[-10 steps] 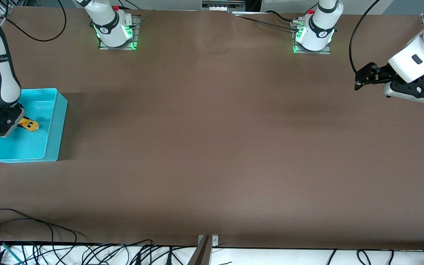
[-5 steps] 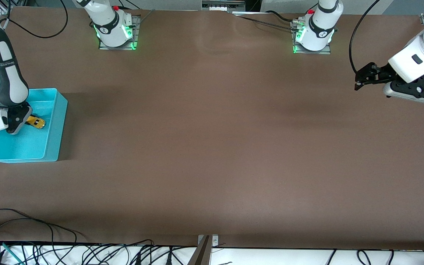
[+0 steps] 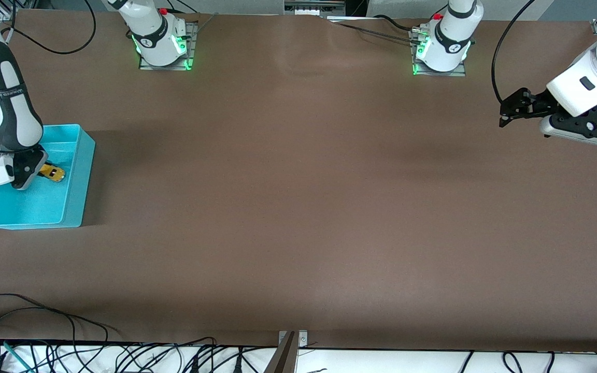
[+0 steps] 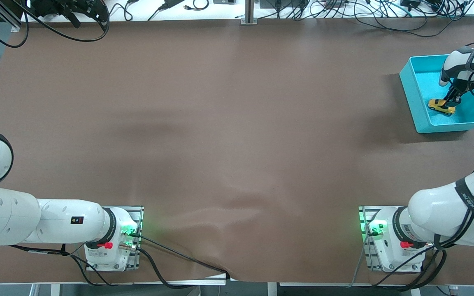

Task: Wind up and store yellow beetle car
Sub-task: 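Lower the car into the bin and open the right gripper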

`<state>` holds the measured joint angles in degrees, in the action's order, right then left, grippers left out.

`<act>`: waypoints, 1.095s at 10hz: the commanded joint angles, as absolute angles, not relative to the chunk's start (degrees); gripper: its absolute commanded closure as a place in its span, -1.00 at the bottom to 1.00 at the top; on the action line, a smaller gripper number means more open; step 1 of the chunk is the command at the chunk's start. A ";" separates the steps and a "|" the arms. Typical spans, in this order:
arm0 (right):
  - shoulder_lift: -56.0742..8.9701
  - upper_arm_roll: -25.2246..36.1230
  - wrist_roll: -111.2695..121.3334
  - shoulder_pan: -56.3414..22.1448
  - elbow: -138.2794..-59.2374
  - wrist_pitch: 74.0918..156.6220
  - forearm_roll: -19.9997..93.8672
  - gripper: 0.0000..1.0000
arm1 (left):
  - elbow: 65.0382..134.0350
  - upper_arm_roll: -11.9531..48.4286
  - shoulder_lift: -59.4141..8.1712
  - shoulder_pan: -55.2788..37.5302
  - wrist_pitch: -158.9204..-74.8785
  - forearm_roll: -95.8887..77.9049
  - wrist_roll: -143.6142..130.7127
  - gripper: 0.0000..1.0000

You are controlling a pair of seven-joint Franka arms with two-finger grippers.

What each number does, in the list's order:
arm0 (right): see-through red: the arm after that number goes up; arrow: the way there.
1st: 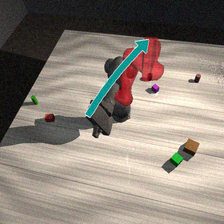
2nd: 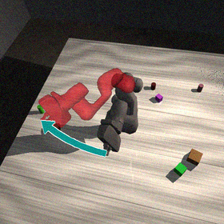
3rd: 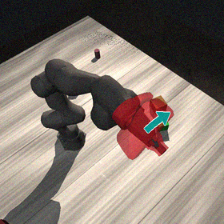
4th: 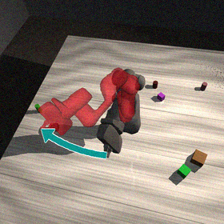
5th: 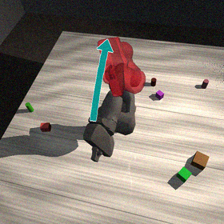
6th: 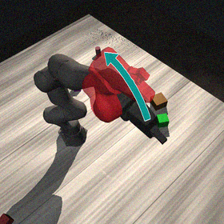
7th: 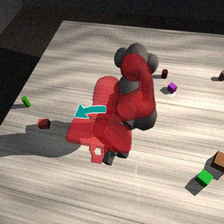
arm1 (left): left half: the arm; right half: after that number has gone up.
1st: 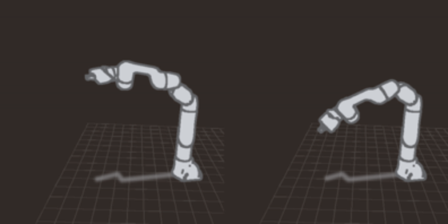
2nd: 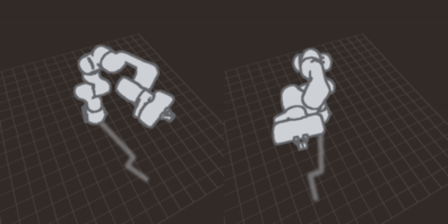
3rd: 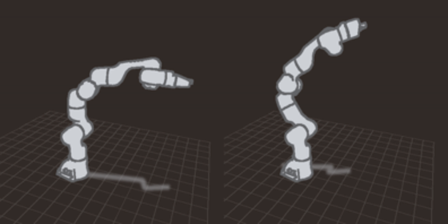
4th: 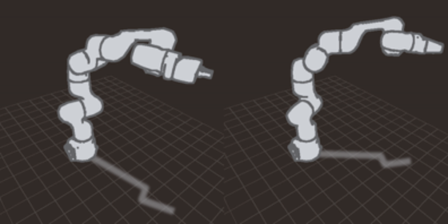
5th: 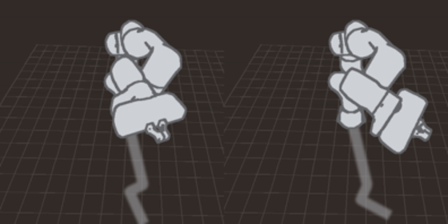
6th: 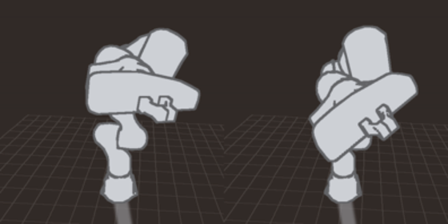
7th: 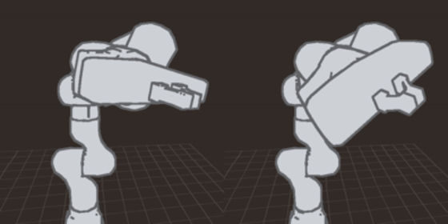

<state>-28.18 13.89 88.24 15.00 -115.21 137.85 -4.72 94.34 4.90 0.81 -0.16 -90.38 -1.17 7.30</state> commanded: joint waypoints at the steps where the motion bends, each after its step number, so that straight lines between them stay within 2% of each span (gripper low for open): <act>1: -28.74 13.27 88.16 15.03 -115.05 138.34 -4.40 -0.19 | 93.25 5.01 0.44 -0.26 -90.00 -0.79 6.68 -1.00; 2: -28.31 13.27 88.59 15.12 -114.96 138.34 -4.39 -0.99 | 93.25 5.01 0.44 -0.26 -90.00 -0.70 6.77 -1.00; 6: -25.68 11.69 87.54 14.33 -110.23 131.95 -4.39 -1.00 | 93.16 5.27 0.44 -0.35 -90.00 -0.53 6.68 -1.00; 9: -19.89 11.69 78.61 10.22 -104.09 119.58 -4.66 -1.00 | 93.08 5.98 0.44 -0.44 -90.00 -0.44 6.68 -1.00; 11: -15.58 8.90 68.26 9.58 -99.78 112.80 -4.31 -1.00 | 93.08 5.80 0.53 -0.18 -90.00 -0.44 6.77 -1.00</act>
